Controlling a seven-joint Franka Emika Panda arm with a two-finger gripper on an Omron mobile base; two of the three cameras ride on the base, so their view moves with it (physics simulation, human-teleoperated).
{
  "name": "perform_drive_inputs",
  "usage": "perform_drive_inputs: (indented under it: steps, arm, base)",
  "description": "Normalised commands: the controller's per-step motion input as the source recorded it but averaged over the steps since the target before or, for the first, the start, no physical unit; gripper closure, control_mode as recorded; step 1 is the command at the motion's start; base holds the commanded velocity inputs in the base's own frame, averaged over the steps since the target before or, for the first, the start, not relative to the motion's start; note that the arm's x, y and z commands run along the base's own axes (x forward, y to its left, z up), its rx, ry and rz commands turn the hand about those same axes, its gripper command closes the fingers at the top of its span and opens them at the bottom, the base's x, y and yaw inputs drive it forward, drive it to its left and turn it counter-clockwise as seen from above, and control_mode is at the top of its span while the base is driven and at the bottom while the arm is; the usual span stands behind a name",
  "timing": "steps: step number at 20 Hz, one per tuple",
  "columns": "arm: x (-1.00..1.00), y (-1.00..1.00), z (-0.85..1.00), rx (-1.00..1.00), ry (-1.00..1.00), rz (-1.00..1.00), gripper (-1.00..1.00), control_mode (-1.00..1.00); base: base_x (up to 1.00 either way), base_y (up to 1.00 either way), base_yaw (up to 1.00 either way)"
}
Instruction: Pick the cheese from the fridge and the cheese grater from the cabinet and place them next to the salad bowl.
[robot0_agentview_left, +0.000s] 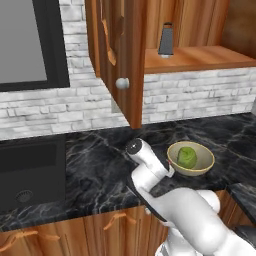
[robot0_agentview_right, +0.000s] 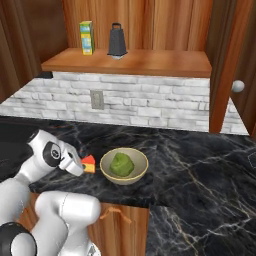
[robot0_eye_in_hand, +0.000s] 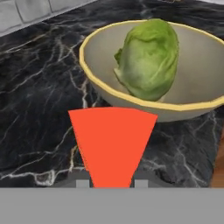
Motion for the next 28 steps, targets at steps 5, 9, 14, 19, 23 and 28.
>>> perform_drive_inputs:
  steps: [5, 9, 14, 19, 23, 28]
  arm:
    - [0.29, -0.09, -0.23, 0.00, -0.01, -0.02, 1.00, -1.00]
    - [0.20, -0.04, -0.33, -0.01, -0.05, -0.01, 1.00, -1.00]
    - [0.05, 0.00, -0.06, 0.00, -0.02, 0.00, 1.00, -1.00]
    - [0.02, 0.00, -0.05, 0.00, -0.01, 0.00, -1.00, -1.00]
    - [0.00, 0.00, 0.00, 0.00, 0.00, 0.00, -1.00, -1.00]
    - [0.00, 0.00, 0.20, 0.01, 0.11, 0.00, -1.00, -1.00]
  base:
    - [0.00, 0.00, 0.00]
    - [0.00, 0.00, 0.00]
    - [0.00, 0.00, 0.00]
    - [0.00, 0.00, 0.00]
    - [0.00, 0.00, 0.00]
    - [0.00, 0.00, 0.00]
